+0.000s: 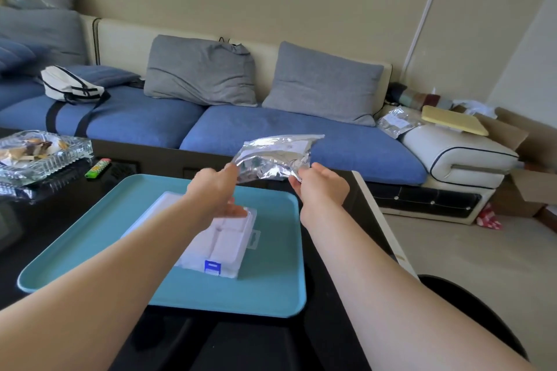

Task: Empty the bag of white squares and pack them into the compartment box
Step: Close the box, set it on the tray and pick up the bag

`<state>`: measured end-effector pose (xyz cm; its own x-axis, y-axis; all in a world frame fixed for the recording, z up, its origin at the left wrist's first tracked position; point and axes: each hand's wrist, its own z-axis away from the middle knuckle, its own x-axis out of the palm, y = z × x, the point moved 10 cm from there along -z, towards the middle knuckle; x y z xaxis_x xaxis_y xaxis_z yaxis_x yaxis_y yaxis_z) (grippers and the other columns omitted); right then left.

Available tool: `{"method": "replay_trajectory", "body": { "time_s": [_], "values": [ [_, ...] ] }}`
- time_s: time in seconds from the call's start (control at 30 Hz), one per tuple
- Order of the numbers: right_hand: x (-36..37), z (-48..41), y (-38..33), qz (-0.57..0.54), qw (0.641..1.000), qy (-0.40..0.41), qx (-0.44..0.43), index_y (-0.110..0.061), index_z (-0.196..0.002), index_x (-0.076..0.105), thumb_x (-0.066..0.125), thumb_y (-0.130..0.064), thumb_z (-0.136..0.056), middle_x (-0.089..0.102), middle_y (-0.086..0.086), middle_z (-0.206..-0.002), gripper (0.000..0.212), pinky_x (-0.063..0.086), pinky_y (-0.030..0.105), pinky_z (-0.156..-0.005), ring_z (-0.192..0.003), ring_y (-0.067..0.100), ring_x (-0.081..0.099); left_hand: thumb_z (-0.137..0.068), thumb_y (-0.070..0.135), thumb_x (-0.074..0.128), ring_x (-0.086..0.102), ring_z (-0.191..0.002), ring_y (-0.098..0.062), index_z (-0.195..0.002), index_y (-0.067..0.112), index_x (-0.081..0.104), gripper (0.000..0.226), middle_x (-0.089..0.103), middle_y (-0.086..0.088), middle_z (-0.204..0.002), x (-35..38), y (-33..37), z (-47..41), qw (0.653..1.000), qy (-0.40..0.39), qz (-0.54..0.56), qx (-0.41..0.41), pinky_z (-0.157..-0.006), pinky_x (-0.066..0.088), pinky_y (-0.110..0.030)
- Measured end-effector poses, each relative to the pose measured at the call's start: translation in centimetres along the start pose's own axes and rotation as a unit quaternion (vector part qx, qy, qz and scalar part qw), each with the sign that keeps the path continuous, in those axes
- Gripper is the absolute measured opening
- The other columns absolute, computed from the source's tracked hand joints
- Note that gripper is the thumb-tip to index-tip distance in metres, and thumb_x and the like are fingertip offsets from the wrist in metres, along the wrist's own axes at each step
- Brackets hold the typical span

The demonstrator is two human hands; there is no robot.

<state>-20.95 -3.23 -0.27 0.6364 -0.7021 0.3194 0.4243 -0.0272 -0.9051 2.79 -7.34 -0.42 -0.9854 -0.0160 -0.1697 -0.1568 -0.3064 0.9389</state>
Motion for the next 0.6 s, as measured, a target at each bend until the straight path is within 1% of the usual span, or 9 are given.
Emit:
{"method": "replay_trajectory", "body": {
  "time_s": [0.07, 0.1, 0.17, 0.23, 0.3, 0.4, 0.5, 0.57, 0.6],
  "values": [
    [-0.4, 0.5, -0.8, -0.032, 0.999, -0.014, 0.013, -0.006, -0.116, 0.073, 0.065, 0.005, -0.094, 0.075, 0.009, -0.107, 0.026, 0.066, 0.03, -0.07, -0.058, 0.019, 0.077, -0.102, 0.062, 0.052, 0.077, -0.079, -0.045, -0.151, 0.009, 0.037, 0.074, 0.056, -0.025, -0.129, 2.2, -0.8, 1.5, 0.989, -0.09, 0.097, -0.061, -0.069, 0.065, -0.045],
    [-0.5, 1.0, -1.1, -0.046, 0.998, -0.028, 0.029, 0.0, -0.113, 0.072, 0.059, 0.007, -0.094, 0.076, 0.013, -0.102, 0.023, 0.067, 0.033, -0.073, -0.057, 0.021, 0.076, -0.098, 0.069, 0.052, 0.077, -0.084, -0.046, -0.154, 0.007, 0.033, 0.085, 0.054, -0.026, -0.133, 3.0, -1.1, 2.1, 0.98, -0.123, 0.134, -0.083, -0.072, 0.065, -0.046],
    [-1.3, 2.1, -1.9, -0.034, 0.997, -0.054, 0.041, 0.005, -0.106, 0.068, 0.052, 0.01, -0.094, 0.076, 0.02, -0.095, 0.021, 0.067, 0.036, -0.072, -0.059, 0.025, 0.077, -0.093, 0.074, 0.055, 0.076, -0.093, -0.047, -0.151, -0.005, 0.034, 0.1, 0.058, -0.031, -0.131, 4.1, -0.9, 3.1, 0.961, -0.157, 0.207, -0.096, -0.082, 0.063, -0.049],
    [-2.1, 3.0, -2.7, 0.033, 0.996, -0.08, 0.012, 0.005, -0.098, 0.072, 0.055, 0.007, -0.094, 0.078, 0.02, -0.089, 0.017, 0.067, 0.036, -0.07, -0.065, 0.026, 0.078, -0.093, 0.071, 0.059, 0.076, -0.097, -0.044, -0.146, -0.007, 0.041, 0.095, 0.065, -0.03, -0.124, 4.1, 0.4, 3.5, 0.946, -0.146, 0.281, -0.061, -0.087, 0.062, -0.053],
    [-2.8, 3.6, -3.5, 0.101, 0.99, -0.093, -0.043, -0.001, -0.094, 0.076, 0.062, -0.002, -0.096, 0.079, 0.016, -0.086, 0.015, 0.067, 0.037, -0.071, -0.07, 0.026, 0.078, -0.092, 0.068, 0.062, 0.076, -0.098, -0.041, -0.139, 0.001, 0.05, 0.083, 0.069, -0.025, -0.123, 3.3, 1.7, 4.0, 0.94, -0.11, 0.322, -0.017, -0.087, 0.062, -0.056],
    [-4.8, 3.9, -3.9, 0.137, 0.985, -0.082, -0.064, -0.007, -0.101, 0.075, 0.068, -0.007, -0.095, 0.079, 0.014, -0.088, 0.009, 0.067, 0.035, -0.068, -0.074, 0.027, 0.08, -0.085, 0.08, 0.058, 0.077, -0.097, -0.038, -0.133, 0.01, 0.059, 0.085, 0.073, -0.019, -0.119, 3.4, 2.4, 5.3, 0.945, -0.095, 0.312, 0.017, -0.09, 0.061, -0.058],
    [-7.0, 3.6, -4.3, 0.147, 0.985, -0.074, -0.059, -0.007, -0.108, 0.073, 0.068, -0.006, -0.096, 0.077, 0.014, -0.093, 0.014, 0.063, 0.031, -0.061, -0.072, 0.027, 0.08, -0.081, 0.089, 0.052, 0.077, -0.1, -0.034, -0.127, 0.011, 0.064, 0.091, 0.076, -0.016, -0.116, 4.7, 3.2, 6.8, 0.937, -0.12, 0.323, 0.051, -0.094, 0.059, -0.056],
    [-8.7, 3.5, -4.9, 0.167, 0.981, -0.07, -0.066, -0.008, -0.11, 0.071, 0.067, -0.006, -0.096, 0.077, 0.014, -0.096, 0.014, 0.063, 0.032, -0.059, -0.068, 0.026, 0.078, -0.084, 0.085, 0.054, 0.077, -0.102, -0.029, -0.123, 0.015, 0.07, 0.082, 0.078, -0.013, -0.114, 5.8, 3.8, 7.6, 0.937, -0.134, 0.315, 0.071, -0.094, 0.06, -0.051],
    [-9.1, 3.5, -5.2, 0.193, 0.975, -0.075, -0.074, -0.01, -0.108, 0.071, 0.065, -0.007, -0.096, 0.077, 0.013, -0.096, 0.014, 0.065, 0.035, -0.06, -0.066, 0.026, 0.077, -0.088, 0.077, 0.059, 0.077, -0.101, -0.026, -0.119, 0.018, 0.073, 0.069, 0.078, -0.012, -0.113, 6.0, 3.8, 7.6, 0.942, -0.124, 0.299, 0.083, -0.091, 0.061, -0.048]
  ]
}}
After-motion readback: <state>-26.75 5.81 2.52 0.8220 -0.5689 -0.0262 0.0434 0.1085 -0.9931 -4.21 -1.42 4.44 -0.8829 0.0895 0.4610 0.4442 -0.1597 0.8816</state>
